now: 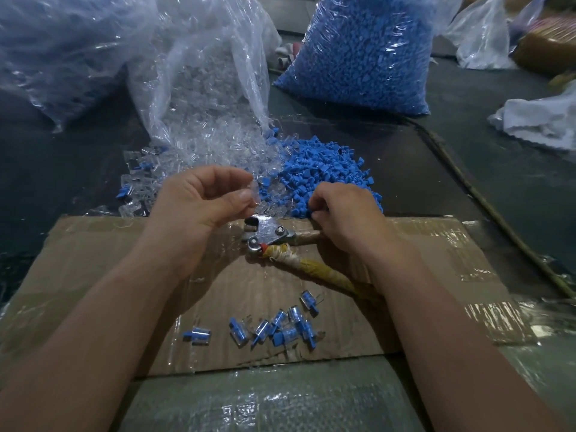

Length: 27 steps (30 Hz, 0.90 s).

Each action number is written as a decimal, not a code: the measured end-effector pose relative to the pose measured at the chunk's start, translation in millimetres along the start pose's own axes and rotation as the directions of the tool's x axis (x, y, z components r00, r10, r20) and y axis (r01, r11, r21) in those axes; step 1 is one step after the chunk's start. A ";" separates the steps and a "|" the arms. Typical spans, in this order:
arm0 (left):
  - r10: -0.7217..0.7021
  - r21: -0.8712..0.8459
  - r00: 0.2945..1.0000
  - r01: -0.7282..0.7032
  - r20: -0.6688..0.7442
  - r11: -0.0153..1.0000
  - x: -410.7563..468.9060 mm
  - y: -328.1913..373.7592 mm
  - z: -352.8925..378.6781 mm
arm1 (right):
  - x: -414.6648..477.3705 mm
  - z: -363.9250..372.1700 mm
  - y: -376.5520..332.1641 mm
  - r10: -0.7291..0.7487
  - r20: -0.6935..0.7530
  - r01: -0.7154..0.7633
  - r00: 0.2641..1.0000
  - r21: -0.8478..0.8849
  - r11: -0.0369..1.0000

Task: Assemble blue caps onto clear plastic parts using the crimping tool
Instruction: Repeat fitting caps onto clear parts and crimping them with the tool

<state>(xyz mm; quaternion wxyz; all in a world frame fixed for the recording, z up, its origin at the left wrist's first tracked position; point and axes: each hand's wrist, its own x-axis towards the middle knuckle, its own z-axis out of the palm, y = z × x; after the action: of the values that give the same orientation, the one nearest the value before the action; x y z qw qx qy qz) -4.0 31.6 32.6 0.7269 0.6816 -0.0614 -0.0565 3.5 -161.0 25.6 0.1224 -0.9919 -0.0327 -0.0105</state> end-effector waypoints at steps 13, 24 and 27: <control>0.007 -0.032 1.000 -0.007 0.008 0.999 0.8 -0.7 2.6 | 0.6 0.4 5.2 -0.011 -0.014 0.010 1.000 -0.014 1.000; -0.008 -0.103 0.999 0.012 0.040 0.995 -2.8 3.1 9.3 | -19.2 -16.0 -27.0 0.015 -0.247 0.182 0.969 0.754 0.631; -0.006 -0.102 0.999 0.009 0.034 0.995 -3.1 3.7 10.2 | -23.8 -15.6 -33.8 -0.004 -0.277 0.232 0.961 0.795 0.560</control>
<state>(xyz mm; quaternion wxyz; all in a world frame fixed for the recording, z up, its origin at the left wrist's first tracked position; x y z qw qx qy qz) -8.8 22.4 36.9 0.7594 0.6429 -0.0683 -0.0738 -22.7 -133.5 48.2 0.5705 -0.8074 -0.0853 -0.1240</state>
